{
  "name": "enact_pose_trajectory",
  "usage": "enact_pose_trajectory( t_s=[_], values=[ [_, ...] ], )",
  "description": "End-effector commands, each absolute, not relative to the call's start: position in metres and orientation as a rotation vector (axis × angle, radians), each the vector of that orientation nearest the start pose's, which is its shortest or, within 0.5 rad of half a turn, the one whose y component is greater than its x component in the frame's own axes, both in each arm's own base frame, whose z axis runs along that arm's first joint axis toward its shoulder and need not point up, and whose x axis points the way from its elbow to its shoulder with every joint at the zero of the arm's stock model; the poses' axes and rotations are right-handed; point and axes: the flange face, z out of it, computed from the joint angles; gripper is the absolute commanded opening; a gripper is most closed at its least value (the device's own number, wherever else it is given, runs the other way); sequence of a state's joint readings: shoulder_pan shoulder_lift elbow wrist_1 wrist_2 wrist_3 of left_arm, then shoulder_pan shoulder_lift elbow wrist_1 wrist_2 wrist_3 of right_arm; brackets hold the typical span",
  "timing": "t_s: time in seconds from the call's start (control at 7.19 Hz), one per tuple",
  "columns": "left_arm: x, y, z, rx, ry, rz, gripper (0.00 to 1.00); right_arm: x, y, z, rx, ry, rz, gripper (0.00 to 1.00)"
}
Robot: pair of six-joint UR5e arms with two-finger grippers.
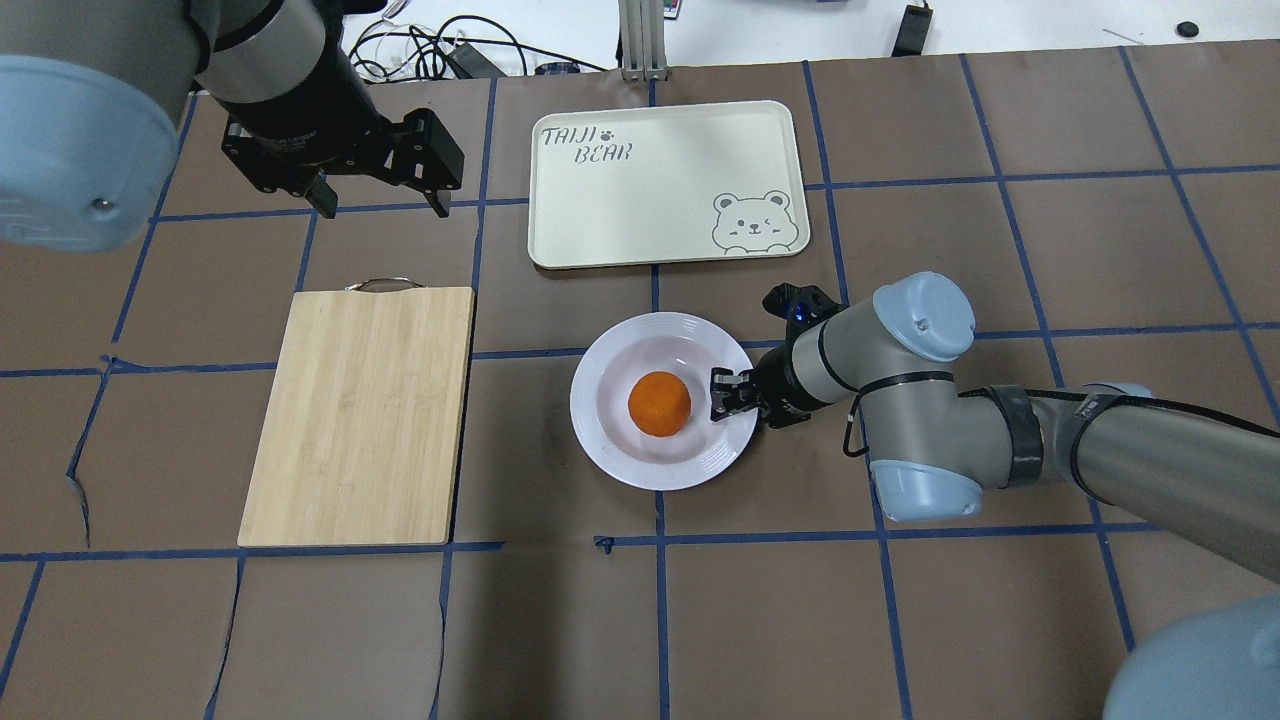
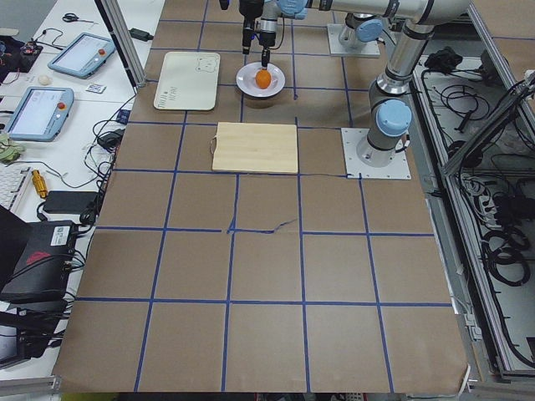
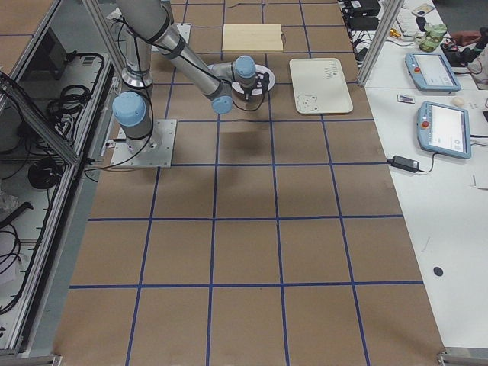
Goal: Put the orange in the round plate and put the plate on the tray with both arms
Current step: 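Close the right gripper on the rim of the white plate, then slide the plate with the right gripper onto the bear tray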
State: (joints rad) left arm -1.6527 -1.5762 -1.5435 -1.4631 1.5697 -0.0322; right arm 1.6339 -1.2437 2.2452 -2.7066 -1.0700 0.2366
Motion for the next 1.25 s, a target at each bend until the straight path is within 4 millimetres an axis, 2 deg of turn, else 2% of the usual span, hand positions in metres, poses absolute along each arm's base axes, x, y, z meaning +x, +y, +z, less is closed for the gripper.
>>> enact_pose_trajectory(
  t_s=[0.0,0.14,0.28,0.56,0.7,0.97,1.11],
  values=[
    [-0.175,-0.494,0.510,0.080,3.147,-0.209,1.00,0.209,-0.455,0.172,0.179,2.618,-0.111,0.10],
    [-0.175,-0.494,0.510,0.078,3.147,-0.210,1.00,0.210,-0.465,0.180,0.191,2.613,-0.126,0.10],
    [-0.174,-0.494,0.510,0.076,3.147,-0.210,1.00,0.211,-0.474,0.188,0.306,2.592,-0.118,0.09],
    [-0.175,-0.494,0.510,0.078,3.147,-0.210,1.00,0.205,-0.484,0.194,0.344,2.577,-0.113,0.09],
    [-0.175,-0.494,0.510,0.080,3.147,-0.209,1.00,0.203,-0.501,0.208,0.351,2.572,-0.123,0.09],
    [-0.175,-0.494,0.510,0.078,3.149,-0.209,1.00,0.204,-0.577,0.264,0.378,2.571,-0.117,0.09],
    [-0.174,-0.494,0.510,0.076,3.149,-0.209,1.00,0.205,-0.620,0.267,0.373,2.566,-0.137,0.09]
  ],
)
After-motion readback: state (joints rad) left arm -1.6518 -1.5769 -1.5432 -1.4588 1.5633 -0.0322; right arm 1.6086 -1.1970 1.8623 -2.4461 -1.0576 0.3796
